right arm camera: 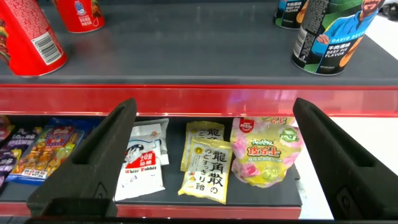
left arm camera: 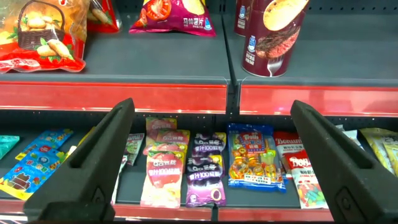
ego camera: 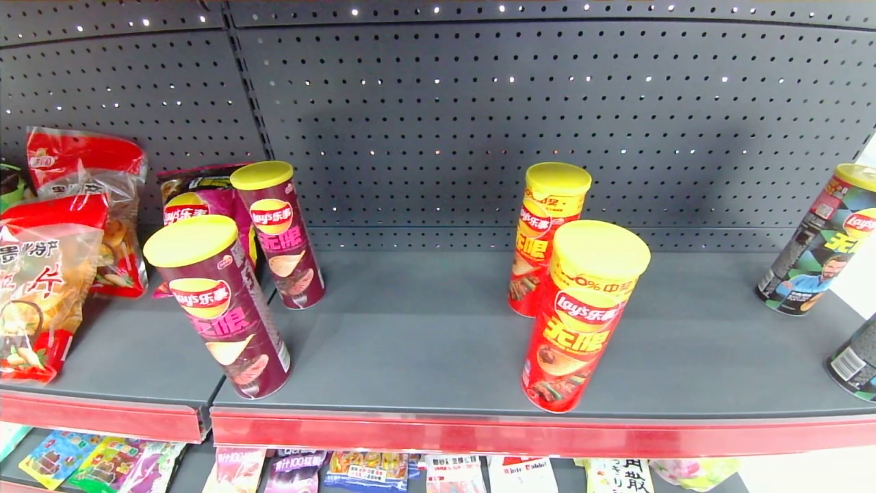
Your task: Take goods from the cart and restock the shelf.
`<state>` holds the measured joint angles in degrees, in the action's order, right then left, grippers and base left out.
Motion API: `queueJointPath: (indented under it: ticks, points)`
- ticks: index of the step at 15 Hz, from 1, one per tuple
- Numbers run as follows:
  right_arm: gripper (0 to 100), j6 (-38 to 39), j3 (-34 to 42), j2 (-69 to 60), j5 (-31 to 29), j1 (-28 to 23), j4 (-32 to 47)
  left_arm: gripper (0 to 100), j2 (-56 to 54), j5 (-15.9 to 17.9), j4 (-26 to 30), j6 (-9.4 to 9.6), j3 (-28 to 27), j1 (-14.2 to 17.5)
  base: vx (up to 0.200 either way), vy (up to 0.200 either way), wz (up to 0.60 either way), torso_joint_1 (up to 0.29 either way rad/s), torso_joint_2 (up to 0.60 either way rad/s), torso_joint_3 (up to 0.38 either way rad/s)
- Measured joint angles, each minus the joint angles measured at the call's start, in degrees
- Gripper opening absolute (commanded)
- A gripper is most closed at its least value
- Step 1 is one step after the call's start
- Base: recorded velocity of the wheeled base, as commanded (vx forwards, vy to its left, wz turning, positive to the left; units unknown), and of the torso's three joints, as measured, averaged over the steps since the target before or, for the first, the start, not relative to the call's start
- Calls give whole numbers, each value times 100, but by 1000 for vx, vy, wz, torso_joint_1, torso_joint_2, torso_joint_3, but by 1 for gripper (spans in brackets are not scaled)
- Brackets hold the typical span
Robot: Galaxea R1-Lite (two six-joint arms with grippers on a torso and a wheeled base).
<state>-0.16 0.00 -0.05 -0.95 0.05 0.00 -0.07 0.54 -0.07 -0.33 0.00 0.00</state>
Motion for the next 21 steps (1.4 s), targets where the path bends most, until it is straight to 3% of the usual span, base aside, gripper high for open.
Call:
queueJointPath:
  ticks: [8, 11, 17, 21]
  points:
    - [100, -123, -10, 139, -2, -90, 0, 100, 0, 0, 0, 1, 0, 0, 0, 0, 0, 0, 0, 0]
    - [100, -88, -473, 349, 327, -5, -119, 100, 0, 0, 0, 1, 0, 0, 0, 0, 0, 0, 0, 0]
    - [100, -468, -1384, 2187, 1545, 402, -139, 100, 0, 0, 0, 1, 0, 0, 0, 0, 0, 0, 0, 0]
    - [100, -887, -1846, 3789, 1680, 639, -218, 100, 0, 0, 0, 1, 0, 0, 0, 0, 0, 0, 0, 0]
